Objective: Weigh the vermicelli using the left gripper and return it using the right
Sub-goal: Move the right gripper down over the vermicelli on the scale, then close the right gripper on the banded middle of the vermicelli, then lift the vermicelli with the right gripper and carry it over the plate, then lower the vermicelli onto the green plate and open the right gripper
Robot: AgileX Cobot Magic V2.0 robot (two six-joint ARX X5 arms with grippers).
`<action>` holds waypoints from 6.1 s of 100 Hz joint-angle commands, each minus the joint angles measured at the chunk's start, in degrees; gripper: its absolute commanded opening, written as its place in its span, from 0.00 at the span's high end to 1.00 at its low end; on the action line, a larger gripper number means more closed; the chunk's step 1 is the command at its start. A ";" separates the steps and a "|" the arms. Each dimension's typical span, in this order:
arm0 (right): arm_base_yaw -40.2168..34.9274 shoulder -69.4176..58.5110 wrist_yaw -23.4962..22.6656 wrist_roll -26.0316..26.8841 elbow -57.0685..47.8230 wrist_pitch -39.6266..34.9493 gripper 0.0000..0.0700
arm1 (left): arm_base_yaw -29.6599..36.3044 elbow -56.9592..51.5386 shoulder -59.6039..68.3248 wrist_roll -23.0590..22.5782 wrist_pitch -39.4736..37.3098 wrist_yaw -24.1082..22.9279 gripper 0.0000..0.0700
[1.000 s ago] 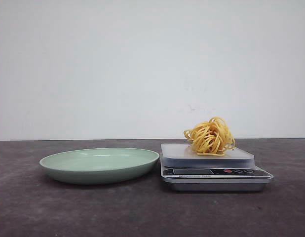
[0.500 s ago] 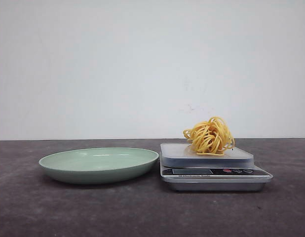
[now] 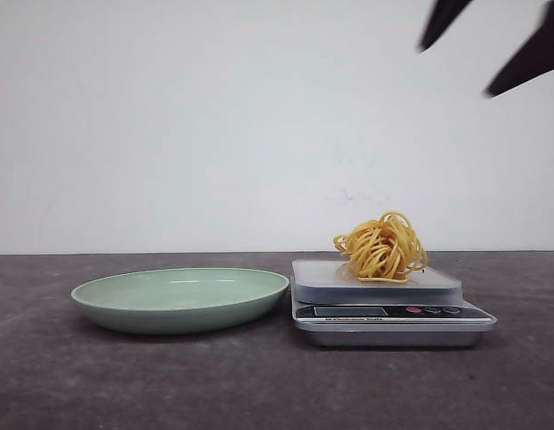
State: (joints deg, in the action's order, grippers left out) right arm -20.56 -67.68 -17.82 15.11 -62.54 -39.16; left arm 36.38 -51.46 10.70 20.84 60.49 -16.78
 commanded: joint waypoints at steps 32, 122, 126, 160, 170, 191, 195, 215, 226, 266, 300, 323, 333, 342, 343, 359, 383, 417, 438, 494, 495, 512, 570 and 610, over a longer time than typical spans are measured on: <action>-1.44 -21.24 1.86 2.12 -9.49 0.42 0.22 | 0.22 -0.52 0.22 0.46 -0.11 -0.13 0.61; -2.27 -32.00 2.93 4.48 -10.34 6.60 0.35 | 0.22 -0.52 0.22 0.35 1.66 -0.13 0.61; -2.29 -32.00 2.97 4.96 -10.34 6.51 0.37 | 0.22 -0.52 0.22 0.35 1.68 -0.15 0.61; -2.58 -32.06 4.79 5.49 -10.34 6.54 0.41 | 0.22 -0.52 0.22 0.35 1.66 -0.13 0.61; -2.58 -32.09 4.81 5.46 -10.34 6.58 0.41 | 0.22 -0.52 0.22 0.37 1.66 -0.13 0.61; -2.58 -32.11 4.76 5.38 -10.34 6.51 0.41 | 0.22 -0.52 0.22 0.39 1.68 -0.13 0.61; -2.58 -32.11 4.76 5.38 -10.34 6.51 0.41 | 0.22 -0.52 0.22 0.39 1.68 -0.13 0.61; -2.56 -33.62 4.37 5.38 -10.34 6.43 0.41 | 0.22 -0.52 0.22 0.39 1.73 -0.13 0.61; -2.64 -34.67 4.39 5.31 -10.34 6.51 0.41 | 0.22 -0.52 0.22 0.39 1.97 -0.13 0.61; -2.95 -34.86 5.92 5.22 -10.34 6.95 1.00 | 0.22 -0.52 0.20 0.42 2.97 -0.13 0.61; -3.96 -29.97 5.29 5.01 -12.00 6.86 1.00 | 0.22 -0.52 0.20 0.42 2.97 -0.15 0.61; -8.41 -27.19 -1.81 5.86 -17.79 6.88 1.00 | 0.22 -0.52 0.20 0.44 2.93 -0.15 0.61; -11.65 -27.21 -2.03 6.93 -19.04 9.68 1.00 | 0.22 -0.52 0.20 0.44 2.93 -0.15 0.61; -14.95 -27.45 -1.42 8.85 -19.04 14.32 1.00 | 0.22 -0.52 0.20 0.44 2.91 -0.15 0.61; -15.21 -27.47 -1.38 9.05 -19.04 14.82 1.00 | 0.22 -0.52 0.20 0.44 2.91 -0.15 0.61; -18.45 -29.44 -1.25 12.76 -19.04 21.29 1.00 | 0.22 -0.52 0.20 0.46 2.91 -0.15 0.61; -20.20 -34.88 -1.18 13.42 -19.04 23.15 1.00 | 0.22 -0.52 0.20 0.46 2.95 -0.15 0.61; -20.76 -43.47 -1.22 13.46 -19.45 24.61 1.00 | 0.22 -0.52 0.20 0.46 3.02 -0.13 0.61; -21.03 -47.41 -1.68 13.53 -19.78 26.86 1.00 | 0.22 -0.52 0.20 0.46 3.02 -0.13 0.61; -20.48 -48.04 -1.20 13.38 -19.98 28.81 1.00 | 0.22 -0.52 0.20 0.46 3.17 -0.13 0.61; -20.48 -48.04 -1.20 13.38 -19.98 28.85 1.00 | 0.22 -0.52 0.20 0.46 3.17 -0.13 0.61; -20.13 -48.04 -1.25 13.38 -19.98 28.79 1.00 | 0.22 -0.52 0.20 0.46 3.19 -0.13 0.61; -19.80 -48.09 -1.25 12.79 -19.98 26.67 1.00 | 0.22 -0.52 0.20 0.46 3.23 -0.13 0.61; -19.91 -48.09 -2.34 11.80 -19.98 26.71 0.93 | 0.22 -0.52 0.20 0.46 3.37 -0.13 0.61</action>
State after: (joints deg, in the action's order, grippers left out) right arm -39.97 -114.89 -19.53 27.81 -80.86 -13.08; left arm 36.38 -51.46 10.72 21.04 64.18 -16.73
